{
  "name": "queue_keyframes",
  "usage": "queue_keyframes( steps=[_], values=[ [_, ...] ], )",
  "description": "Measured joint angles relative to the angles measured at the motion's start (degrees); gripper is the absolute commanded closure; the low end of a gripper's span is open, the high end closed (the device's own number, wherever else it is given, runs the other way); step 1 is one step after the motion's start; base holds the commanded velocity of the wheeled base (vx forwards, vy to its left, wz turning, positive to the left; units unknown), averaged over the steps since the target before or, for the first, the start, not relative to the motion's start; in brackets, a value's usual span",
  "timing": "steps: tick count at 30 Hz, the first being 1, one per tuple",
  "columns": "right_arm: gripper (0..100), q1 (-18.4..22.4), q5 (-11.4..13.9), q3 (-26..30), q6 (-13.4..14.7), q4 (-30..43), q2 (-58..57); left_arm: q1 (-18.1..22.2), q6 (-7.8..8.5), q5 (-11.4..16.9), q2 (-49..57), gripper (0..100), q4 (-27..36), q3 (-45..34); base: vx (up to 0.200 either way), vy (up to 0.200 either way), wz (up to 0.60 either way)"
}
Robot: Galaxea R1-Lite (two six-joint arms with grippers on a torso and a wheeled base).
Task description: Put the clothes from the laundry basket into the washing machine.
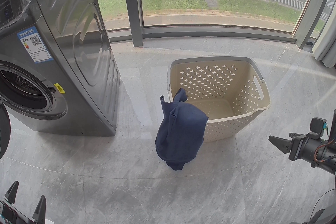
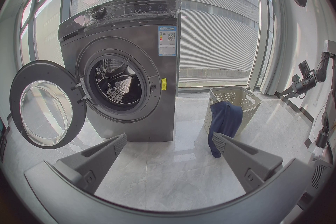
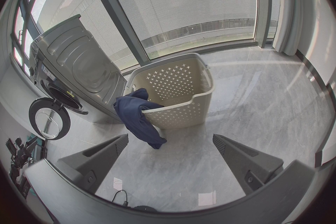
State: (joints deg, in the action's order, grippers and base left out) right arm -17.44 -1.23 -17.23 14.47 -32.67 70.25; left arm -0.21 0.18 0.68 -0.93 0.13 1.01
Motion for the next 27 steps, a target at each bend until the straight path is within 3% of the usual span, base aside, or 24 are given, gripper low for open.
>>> queue_keyframes(
  steps=[6, 10, 15, 27],
  values=[
    [0, -4.4, -4.8, 0.1, 0.4, -4.8, 7.8, 0.0, -0.05, 0.0, 0.0, 0, 0.0, 0.0, 0.0, 0.0, 0.0],
    [0, -9.5, -6.9, -0.1, 1.9, -6.1, 11.7, 0.0, -0.09, 0.0, 0.0, 0, 0.0, 0.0, 0.0, 0.0, 0.0],
    [0, -13.1, -7.9, -1.8, 4.8, -7.8, 15.9, 0.0, -0.13, 0.0, 0.0, 0, 0.0, 0.0, 0.0, 0.0, 0.0],
    [0, -16.1, -8.8, -3.7, 5.7, -16.6, 24.6, 0.0, -0.09, 0.0, 0.0, 0, 0.0, 0.0, 0.0, 0.0, 0.0]
  ],
)
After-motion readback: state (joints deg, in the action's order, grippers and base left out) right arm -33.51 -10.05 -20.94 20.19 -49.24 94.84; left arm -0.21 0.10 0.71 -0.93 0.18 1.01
